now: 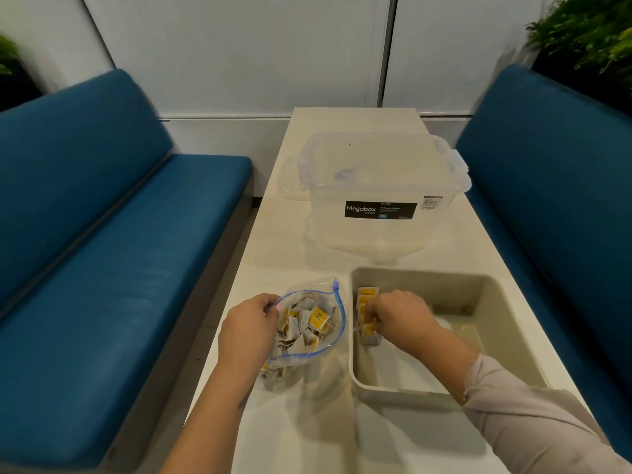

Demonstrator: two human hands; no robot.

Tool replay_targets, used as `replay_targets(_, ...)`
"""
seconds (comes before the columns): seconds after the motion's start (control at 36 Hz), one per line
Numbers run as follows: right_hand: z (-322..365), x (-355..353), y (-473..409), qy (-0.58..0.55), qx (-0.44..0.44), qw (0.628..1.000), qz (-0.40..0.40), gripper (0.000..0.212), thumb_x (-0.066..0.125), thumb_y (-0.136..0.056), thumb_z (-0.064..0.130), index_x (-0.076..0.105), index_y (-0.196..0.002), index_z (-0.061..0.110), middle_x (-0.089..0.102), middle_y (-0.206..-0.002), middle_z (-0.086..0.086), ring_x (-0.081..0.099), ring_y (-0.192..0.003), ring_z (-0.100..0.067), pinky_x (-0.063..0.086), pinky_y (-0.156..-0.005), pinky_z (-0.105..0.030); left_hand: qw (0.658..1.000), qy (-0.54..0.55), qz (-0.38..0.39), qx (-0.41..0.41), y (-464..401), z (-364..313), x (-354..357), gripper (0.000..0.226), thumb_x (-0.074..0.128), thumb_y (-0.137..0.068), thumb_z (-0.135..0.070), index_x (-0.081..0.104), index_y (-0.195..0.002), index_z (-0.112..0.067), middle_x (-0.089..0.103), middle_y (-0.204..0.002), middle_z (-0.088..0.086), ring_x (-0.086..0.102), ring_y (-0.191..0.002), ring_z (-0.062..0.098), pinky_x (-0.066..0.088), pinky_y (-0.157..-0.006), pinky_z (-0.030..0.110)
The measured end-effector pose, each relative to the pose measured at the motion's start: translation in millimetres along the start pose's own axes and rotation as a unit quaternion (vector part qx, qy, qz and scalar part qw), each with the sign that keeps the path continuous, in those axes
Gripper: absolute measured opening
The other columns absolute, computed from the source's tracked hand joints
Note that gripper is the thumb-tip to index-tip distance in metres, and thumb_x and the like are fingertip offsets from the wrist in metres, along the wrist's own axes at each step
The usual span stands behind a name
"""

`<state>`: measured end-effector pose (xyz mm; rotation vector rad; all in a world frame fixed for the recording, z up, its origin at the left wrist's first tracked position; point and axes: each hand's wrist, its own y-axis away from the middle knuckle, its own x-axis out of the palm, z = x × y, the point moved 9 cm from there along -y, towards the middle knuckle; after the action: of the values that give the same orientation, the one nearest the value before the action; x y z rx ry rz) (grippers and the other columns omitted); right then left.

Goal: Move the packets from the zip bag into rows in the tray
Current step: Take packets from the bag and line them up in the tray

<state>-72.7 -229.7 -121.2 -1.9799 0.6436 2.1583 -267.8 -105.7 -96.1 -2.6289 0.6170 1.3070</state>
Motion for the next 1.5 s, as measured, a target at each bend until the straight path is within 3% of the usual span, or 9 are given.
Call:
replay_targets(0.11, -5, -15, 2, -0.038, 0.027, 0.999, -0.016, 0.021, 0.066, -0.082, 0.035, 0.065, -0.102, 0.029, 0.066, -0.098, 0.005, 0.061, -0.090, -0.018, 0.047, -0.073, -0.028, 1.000, -0.002, -0.004, -0.004, 0, 2, -1, 0.024, 0.049, -0.095, -0.030, 0.067, -0.111, -0.027, 0.070, -0.093, -0.007, 0.061, -0.079, 0.012, 0.046, -0.062, 0.022)
replay_targets(0.25, 10, -58, 6, -0.091, 0.005, 0.990, -0.112, 0.020, 0.062, -0.085, 0.043, 0.064, -0.101, 0.031, 0.066, -0.096, 0.011, 0.061, -0.093, -0.013, 0.037, -0.068, -0.024, 1.000, -0.001, -0.011, -0.006, 2, 2, -3, 0.025, 0.049, -0.096, -0.032, 0.067, -0.111, -0.028, 0.070, -0.092, -0.007, 0.063, -0.080, 0.013, 0.051, -0.067, 0.025)
replay_targets(0.36, 58, -64, -1, -0.069, -0.094, 0.989, -0.095, 0.024, 0.051, -0.092, 0.035, 0.064, -0.113, 0.034, 0.068, -0.104, 0.011, 0.060, -0.097, -0.014, 0.041, -0.072, -0.025, 1.000, -0.007, -0.010, -0.001, 5, 1, -3, 0.026, 0.047, -0.097, -0.032, 0.066, -0.113, -0.028, 0.070, -0.094, -0.006, 0.062, -0.079, 0.013, 0.048, -0.062, 0.023)
replay_targets(0.53, 115, -28, -14, 0.117, -0.197, 0.973, -0.016, 0.038, 0.047, -0.087, 0.002, 0.066, -0.114, 0.022, 0.067, -0.094, -0.002, 0.060, -0.082, -0.024, 0.035, -0.062, -0.029, 1.000, -0.009, -0.002, -0.009, 9, 3, -5, 0.025, 0.047, -0.096, -0.030, 0.066, -0.113, -0.030, 0.070, -0.095, -0.005, 0.063, -0.082, 0.016, 0.051, -0.068, 0.026)
replay_targets(0.69, 131, -19, -22, 0.146, -0.194, 0.970, 0.007, 0.024, 0.048, -0.090, 0.005, 0.062, -0.109, 0.011, 0.066, -0.105, -0.008, 0.063, -0.093, -0.029, 0.039, -0.066, -0.034, 1.000, -0.003, 0.002, -0.012, 12, 4, -8, 0.024, 0.048, -0.094, -0.028, 0.068, -0.107, -0.032, 0.071, -0.092, -0.006, 0.063, -0.084, 0.018, 0.052, -0.072, 0.030)
replay_targets(0.94, 128, -16, -26, 0.139, -0.171, 0.975, -0.002, 0.031, 0.052, -0.090, 0.005, 0.054, -0.120, 0.010, 0.062, -0.116, -0.009, 0.063, -0.098, -0.030, 0.039, -0.066, -0.034, 1.000, 0.001, 0.002, -0.009, 13, 1, -11, 0.024, 0.047, -0.096, -0.027, 0.067, -0.110, -0.029, 0.071, -0.094, -0.003, 0.064, -0.085, 0.018, 0.055, -0.075, 0.033)
replay_targets(1.33, 120, -30, -15, 0.083, -0.178, 0.980, -0.026, 0.024, 0.048, -0.086, -0.001, 0.061, -0.100, 0.014, 0.062, -0.102, -0.004, 0.057, -0.083, -0.025, 0.034, -0.064, -0.032, 1.000, -0.014, -0.002, 0.001, 10, 0, -11, 0.025, 0.046, -0.096, -0.027, 0.067, -0.110, -0.027, 0.070, -0.092, -0.004, 0.062, -0.081, 0.017, 0.051, -0.068, 0.027)
replay_targets(1.39, 115, -33, -13, 0.064, -0.171, 0.983, -0.029, 0.028, 0.048, -0.086, -0.002, 0.060, -0.103, 0.017, 0.063, -0.102, -0.003, 0.055, -0.081, -0.024, 0.034, -0.064, -0.031, 1.000, -0.017, -0.002, 0.001, 9, 1, -10, 0.025, 0.046, -0.096, -0.028, 0.067, -0.109, -0.028, 0.070, -0.092, -0.005, 0.062, -0.081, 0.017, 0.051, -0.068, 0.027)
replay_targets(1.5, 104, -37, -14, -0.005, -0.152, 0.988, -0.026, 0.038, 0.051, -0.091, 0.010, 0.056, -0.124, 0.028, 0.061, -0.116, 0.000, 0.059, -0.102, -0.023, 0.034, -0.067, -0.029, 1.000, -0.022, -0.001, -0.002, 7, 2, -9, 0.023, 0.047, -0.096, -0.029, 0.067, -0.108, -0.029, 0.068, -0.090, -0.006, 0.061, -0.081, 0.018, 0.051, -0.069, 0.028)
